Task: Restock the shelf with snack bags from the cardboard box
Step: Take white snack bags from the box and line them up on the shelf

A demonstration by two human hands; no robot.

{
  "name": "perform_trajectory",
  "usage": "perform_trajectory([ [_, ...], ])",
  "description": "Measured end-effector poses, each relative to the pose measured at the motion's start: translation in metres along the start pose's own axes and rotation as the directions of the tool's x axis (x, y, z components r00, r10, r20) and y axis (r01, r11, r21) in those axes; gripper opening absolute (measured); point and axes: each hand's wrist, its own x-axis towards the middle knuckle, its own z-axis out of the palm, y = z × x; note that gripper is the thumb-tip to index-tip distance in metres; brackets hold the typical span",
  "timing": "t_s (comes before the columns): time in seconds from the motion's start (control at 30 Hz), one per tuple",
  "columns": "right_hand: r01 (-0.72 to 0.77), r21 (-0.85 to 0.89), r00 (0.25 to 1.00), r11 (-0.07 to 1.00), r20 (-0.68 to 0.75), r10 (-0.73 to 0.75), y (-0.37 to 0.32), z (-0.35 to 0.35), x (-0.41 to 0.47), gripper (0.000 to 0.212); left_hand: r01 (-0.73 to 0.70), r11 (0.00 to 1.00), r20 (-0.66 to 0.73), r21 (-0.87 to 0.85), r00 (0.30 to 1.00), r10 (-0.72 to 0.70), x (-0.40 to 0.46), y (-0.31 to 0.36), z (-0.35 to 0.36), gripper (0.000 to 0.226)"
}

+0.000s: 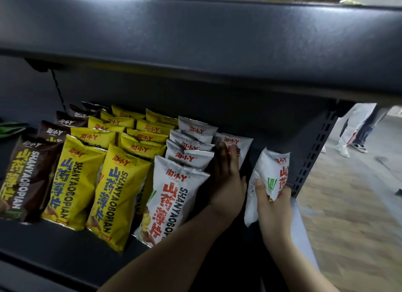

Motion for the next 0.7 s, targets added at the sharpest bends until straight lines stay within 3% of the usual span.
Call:
perform_trajectory([
  [0.1,-0.023,0.036,0.999,0.999,0.027,0.022,0.0,0.0,-0.001,0.034,-0.034,0.999,0.033,-0.019,0.999,0.035,-0.025,-0.001,0.0,0.068],
  [0.23,-0.079,0.126,0.99,0.989,0.129,0.063,-0.005,-0.002,0.002,0.032,-0.129,0.988,0.205,-0.09,0.968,0.145,-0.053,-0.012,0.005,0.074],
  [0.3,-0.106,0.114,0.977,0.988,0.194,0.083,-0.004,-0.005,0.007,0.031,-0.141,0.983,0.193,-0.12,0.968,0.162,-0.052,-0.015,0.002,0.077],
  [0.33,-0.119,0.102,0.968,0.988,0.234,0.092,-0.004,-0.007,0.007,0.031,-0.144,0.98,0.203,-0.136,0.964,0.17,-0.05,-0.015,-0.001,0.068],
  [0.37,-0.126,0.083,0.957,0.989,0.274,0.099,-0.003,-0.009,0.008,0.032,-0.125,0.978,0.178,-0.165,0.972,0.154,-0.047,-0.015,0.0,0.058],
  [0.47,-0.07,0.014,0.934,0.997,0.353,0.061,-0.006,-0.005,0.005,0.03,0.037,0.923,0.188,-0.384,0.981,0.039,-0.044,-0.021,-0.01,0.059],
  [0.57,0.072,-0.014,0.963,0.997,0.261,-0.066,-0.016,0.014,-0.001,0.029,0.097,0.778,0.119,-0.621,0.992,-0.028,-0.048,-0.025,-0.022,0.034],
  [0.7,0.07,0.012,0.983,0.997,0.17,-0.071,-0.019,0.037,-0.006,0.069,0.106,0.756,0.048,-0.646,0.994,-0.099,-0.052,-0.02,-0.04,0.055],
])
